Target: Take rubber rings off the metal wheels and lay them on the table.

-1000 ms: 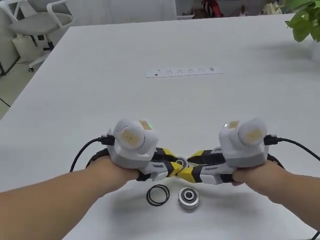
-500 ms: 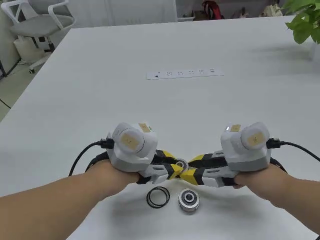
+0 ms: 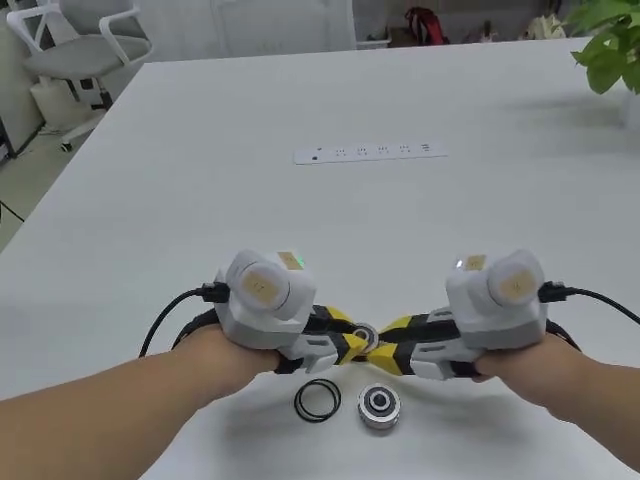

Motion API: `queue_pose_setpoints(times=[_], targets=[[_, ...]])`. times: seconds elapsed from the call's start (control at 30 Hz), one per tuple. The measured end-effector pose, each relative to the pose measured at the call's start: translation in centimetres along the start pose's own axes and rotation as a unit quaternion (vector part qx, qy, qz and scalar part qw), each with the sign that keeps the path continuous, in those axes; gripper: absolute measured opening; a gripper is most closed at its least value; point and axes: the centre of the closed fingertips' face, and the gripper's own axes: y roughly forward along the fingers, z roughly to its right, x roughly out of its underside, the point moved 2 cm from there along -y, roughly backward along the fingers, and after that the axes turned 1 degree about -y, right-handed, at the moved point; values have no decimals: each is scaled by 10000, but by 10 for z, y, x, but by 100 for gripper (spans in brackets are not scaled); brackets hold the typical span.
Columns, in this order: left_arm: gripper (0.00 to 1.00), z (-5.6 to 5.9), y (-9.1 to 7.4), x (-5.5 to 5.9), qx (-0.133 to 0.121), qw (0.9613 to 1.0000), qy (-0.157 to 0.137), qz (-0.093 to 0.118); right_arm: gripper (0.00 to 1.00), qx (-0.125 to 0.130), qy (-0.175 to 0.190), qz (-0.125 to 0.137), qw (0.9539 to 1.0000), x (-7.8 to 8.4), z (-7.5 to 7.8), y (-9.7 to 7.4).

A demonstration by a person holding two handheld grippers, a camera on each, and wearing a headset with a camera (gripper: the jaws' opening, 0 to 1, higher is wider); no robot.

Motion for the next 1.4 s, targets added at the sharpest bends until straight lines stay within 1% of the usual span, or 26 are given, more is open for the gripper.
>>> queue_pose_setpoints(times=[0.4,0.47,0.5,0.53,0.6,0.67,0.7,0.8,0.9,1.03,1.1,1.17,1.23,1.4], targets=[[13,0,0,1,-2,10000,18,-15,7,-40,9,-56,10000,3,-1,-2],[13,0,0,0,4,10000,35,-15,4,-72,14,-91,9999,4,-2,-2],[13,0,0,0,7,10000,48,-18,0,-70,-3,-134,9999,6,-1,-3],[13,0,0,1,13,10000,71,-20,0,-66,37,-195,9998,8,-2,-3],[13,1,0,1,23,10000,93,-16,0,-112,71,-149,9998,6,-3,-2],[13,1,0,1,28,9999,112,-17,0,-113,71,-176,9998,6,-3,-1],[13,1,0,1,29,9999,124,-19,0,-122,167,-167,9996,6,-3,-1],[13,2,-1,1,29,9999,158,-23,0,-77,363,-82,9993,5,1,-3],[12,2,-1,1,35,9999,162,-24,0,-59,450,-13,9990,3,4,-7],[12,2,0,0,38,9999,165,-21,0,-18,392,120,9992,-1,6,-11],[12,2,0,0,40,9998,171,-16,0,5,298,190,9994,-3,7,-12],[12,2,0,0,41,9999,166,-13,0,14,261,202,9995,-4,7,-12],[12,2,0,0,40,9999,164,-17,5,13,215,233,9995,-5,6,-12],[12,1,0,1,45,9999,162,-27,14,-86,63,250,9996,-6,3,-11]])
